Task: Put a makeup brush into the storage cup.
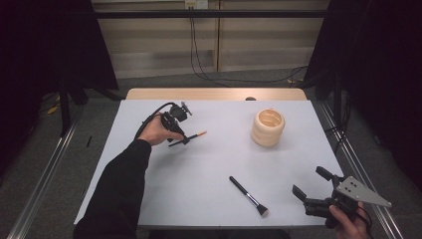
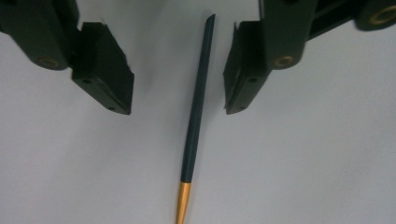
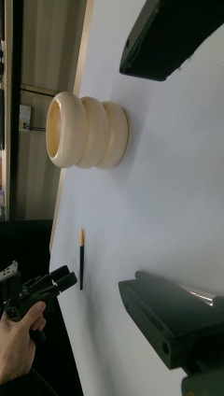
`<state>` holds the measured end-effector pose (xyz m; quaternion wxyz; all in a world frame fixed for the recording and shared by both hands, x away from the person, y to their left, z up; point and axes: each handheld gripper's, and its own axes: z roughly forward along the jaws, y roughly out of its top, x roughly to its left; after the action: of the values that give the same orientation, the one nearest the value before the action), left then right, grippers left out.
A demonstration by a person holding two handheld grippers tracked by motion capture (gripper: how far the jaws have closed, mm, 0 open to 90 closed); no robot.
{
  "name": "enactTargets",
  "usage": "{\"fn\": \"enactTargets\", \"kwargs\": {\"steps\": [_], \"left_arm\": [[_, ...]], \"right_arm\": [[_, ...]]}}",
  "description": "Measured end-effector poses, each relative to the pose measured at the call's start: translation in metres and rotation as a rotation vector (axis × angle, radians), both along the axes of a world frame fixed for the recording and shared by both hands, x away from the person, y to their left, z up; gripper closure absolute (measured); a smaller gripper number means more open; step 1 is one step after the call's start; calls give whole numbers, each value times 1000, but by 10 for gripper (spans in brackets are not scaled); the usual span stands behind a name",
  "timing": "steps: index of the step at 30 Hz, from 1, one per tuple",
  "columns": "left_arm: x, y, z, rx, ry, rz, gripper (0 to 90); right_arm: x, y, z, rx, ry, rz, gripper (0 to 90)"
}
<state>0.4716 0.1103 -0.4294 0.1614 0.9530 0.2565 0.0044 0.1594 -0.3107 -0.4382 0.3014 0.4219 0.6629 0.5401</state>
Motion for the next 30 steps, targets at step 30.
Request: {"fn": "enactTargets", "kwargs": {"steps": [30], "left_arm": [[10, -13, -19, 88, 27, -40, 723]], "right_arm": [[0, 0, -1, -4, 3, -4, 0]]}}
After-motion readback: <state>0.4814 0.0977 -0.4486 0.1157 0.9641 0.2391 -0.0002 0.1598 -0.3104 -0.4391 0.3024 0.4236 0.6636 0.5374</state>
